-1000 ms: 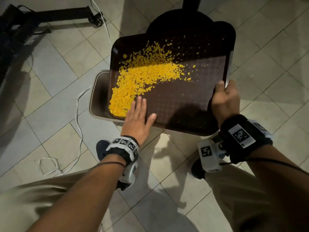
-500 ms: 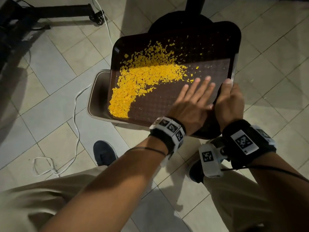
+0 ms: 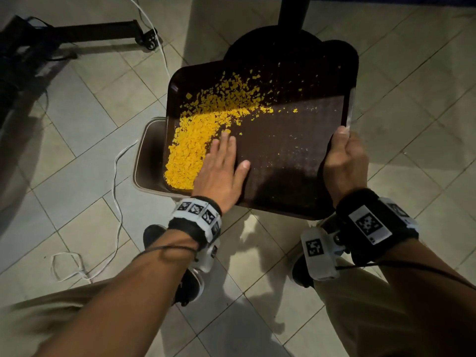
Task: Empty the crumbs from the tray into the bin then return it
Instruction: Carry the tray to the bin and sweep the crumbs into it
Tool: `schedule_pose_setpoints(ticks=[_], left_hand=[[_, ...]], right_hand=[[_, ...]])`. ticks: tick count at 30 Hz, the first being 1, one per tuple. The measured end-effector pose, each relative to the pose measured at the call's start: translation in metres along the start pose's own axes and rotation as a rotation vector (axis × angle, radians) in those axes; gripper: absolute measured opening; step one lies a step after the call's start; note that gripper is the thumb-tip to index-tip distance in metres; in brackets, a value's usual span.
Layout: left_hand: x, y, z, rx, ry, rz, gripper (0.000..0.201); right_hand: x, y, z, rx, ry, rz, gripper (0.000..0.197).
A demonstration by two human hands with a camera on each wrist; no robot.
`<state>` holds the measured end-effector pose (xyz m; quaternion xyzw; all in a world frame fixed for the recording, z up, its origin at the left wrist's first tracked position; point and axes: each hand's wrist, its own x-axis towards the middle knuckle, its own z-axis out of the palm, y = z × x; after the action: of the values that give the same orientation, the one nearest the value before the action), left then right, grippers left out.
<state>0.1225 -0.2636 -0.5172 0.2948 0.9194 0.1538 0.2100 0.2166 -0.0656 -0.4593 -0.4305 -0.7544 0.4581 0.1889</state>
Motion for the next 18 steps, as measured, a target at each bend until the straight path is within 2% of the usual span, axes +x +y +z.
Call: schedule_pose_setpoints(ticks=[2, 5, 6, 8, 12, 18], left_hand=[[-0.004, 0.033, 0.0, -0.008, 0.013, 0.143, 0.062], [0.004, 0.081, 0.003, 0.016, 0.024, 0.43, 0.06], [0.01, 0.093, 0.005, 0.07, 0.016, 0.494, 0.063], [0.023, 0.108, 0.005, 0.135, 0.003, 0.527, 0.067], [0.056, 0.1, -0.007, 0.045, 0.029, 0.374, 0.064], [0.055, 0.012, -0.009, 0.003, -0.018, -0.014, 0.069]], right_hand=[[0.0, 0.001, 0.002, 0.005, 0.001, 0.006, 0.037], [-0.001, 0.001, 0.004, -0.007, 0.0, 0.014, 0.038], [-0.001, 0.001, 0.003, -0.014, -0.004, 0.01, 0.038], [-0.001, 0.002, 0.002, -0.017, -0.007, 0.002, 0.037], [0.001, 0.001, 0.0, -0.039, 0.012, -0.031, 0.041], [0.002, 0.002, -0.002, 0.005, 0.004, -0.002, 0.043]])
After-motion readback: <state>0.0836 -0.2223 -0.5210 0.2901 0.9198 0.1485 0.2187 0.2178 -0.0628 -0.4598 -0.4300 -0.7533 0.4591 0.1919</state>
